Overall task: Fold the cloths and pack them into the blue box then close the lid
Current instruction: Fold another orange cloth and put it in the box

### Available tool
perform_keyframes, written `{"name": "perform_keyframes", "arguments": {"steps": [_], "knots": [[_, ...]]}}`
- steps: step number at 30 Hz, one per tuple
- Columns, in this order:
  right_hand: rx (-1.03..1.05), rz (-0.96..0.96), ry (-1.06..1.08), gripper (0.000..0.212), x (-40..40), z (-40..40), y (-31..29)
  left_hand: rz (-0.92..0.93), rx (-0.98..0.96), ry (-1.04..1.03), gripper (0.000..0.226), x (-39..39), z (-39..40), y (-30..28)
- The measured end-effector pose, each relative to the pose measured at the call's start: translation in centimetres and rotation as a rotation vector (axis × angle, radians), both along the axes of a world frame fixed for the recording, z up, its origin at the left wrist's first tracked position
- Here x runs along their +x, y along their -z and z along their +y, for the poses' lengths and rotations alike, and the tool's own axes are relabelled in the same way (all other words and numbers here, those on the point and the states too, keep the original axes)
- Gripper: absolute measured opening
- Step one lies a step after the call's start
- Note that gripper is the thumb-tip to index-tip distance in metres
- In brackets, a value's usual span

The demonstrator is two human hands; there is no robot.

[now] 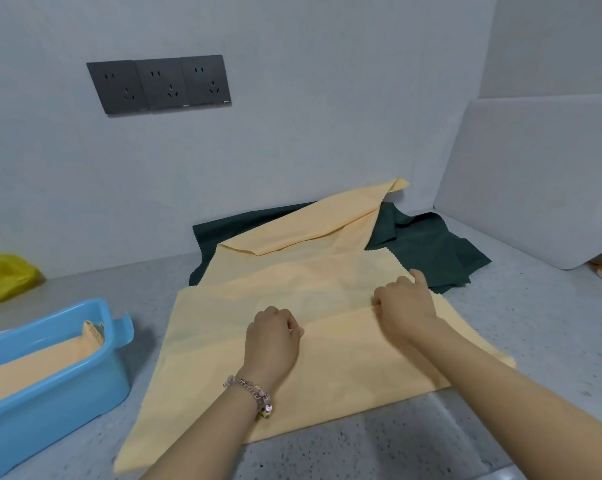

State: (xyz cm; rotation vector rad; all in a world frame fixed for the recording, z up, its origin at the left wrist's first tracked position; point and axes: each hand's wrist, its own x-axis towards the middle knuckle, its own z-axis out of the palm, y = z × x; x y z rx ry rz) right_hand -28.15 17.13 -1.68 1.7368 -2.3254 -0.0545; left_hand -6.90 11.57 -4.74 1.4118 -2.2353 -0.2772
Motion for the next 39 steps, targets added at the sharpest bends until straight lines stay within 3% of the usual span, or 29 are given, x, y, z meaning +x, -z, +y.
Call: {"name": "perform_keyframes", "arguments": {"steps": [5, 10, 22, 26, 29, 32, 35, 39], "knots": [[-0.162, -0.136, 0.019, 0.026, 0.5, 0.4, 2.5, -0.005, 0.136, 0.013, 0.013, 0.1, -0.7, -0.8], [-0.181, -0.176, 0.07, 0.026, 1.1, 0.2, 2.9, -0.083, 0.236, 0.019, 0.008, 0.1, -1.3, -1.6], [-0.22, -0.157, 0.081, 0.024, 1.5, 0.0, 2.9, -0.015, 0.203, 0.023, 0.012, 0.2, -1.5, -1.2], [-0.232, -0.116, 0.088, 0.021, 2.3, -0.2, 2.5, 0.022, 0.203, 0.036, 0.025, 0.3, -1.7, -0.7], [-0.321, -0.169, -0.001, 0.025, 3.9, -0.6, 2.4, 0.106, 0.226, 0.049, 0.013, 0.4, -2.0, -0.6], [-0.391, -0.337, -0.191, 0.021, 6.6, -1.2, 2.5, 0.195, 0.102, -0.016, 0.01, 0.6, -3.4, -1.4], [-0.391, -0.497, -0.289, 0.022, 8.9, -1.9, 3.0, 0.148, -0.02, -0.085, 0.019, 1.1, -6.0, -1.6], [-0.345, -0.546, -0.308, 0.031, 9.5, -2.3, 4.7, 0.077, -0.046, -0.028, 0.031, 2.0, -9.4, -1.0]]}}
